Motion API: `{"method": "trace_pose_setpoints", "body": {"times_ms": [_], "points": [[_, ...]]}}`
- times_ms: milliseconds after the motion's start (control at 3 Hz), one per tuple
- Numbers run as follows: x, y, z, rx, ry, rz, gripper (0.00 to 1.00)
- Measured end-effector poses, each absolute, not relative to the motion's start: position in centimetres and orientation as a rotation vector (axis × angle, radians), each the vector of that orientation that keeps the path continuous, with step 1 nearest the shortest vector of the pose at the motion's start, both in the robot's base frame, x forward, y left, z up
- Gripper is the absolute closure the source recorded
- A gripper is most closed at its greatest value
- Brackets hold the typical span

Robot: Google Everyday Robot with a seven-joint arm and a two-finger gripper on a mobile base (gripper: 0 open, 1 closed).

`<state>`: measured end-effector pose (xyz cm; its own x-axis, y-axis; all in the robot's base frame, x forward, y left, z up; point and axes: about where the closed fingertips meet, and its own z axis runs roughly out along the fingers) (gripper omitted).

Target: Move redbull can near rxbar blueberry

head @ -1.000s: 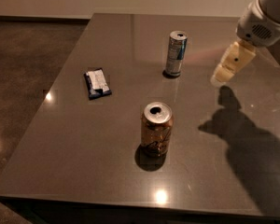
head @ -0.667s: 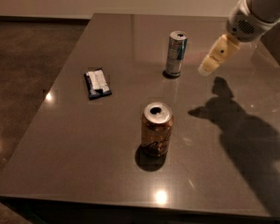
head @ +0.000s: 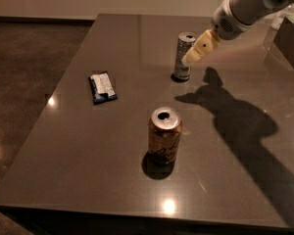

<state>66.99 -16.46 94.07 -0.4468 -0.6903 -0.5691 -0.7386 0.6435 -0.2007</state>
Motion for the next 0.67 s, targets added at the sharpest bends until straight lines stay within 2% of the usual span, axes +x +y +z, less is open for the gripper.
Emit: {"method": "trace_pose_setpoints", "body": {"times_ms": [333,667], "points": [[68.7,-15.1,93.3,-1.094,2.222,0.138,0.00],[69.3,-13.9,92.8,-1.099,2.205,0.181,0.13]]}}
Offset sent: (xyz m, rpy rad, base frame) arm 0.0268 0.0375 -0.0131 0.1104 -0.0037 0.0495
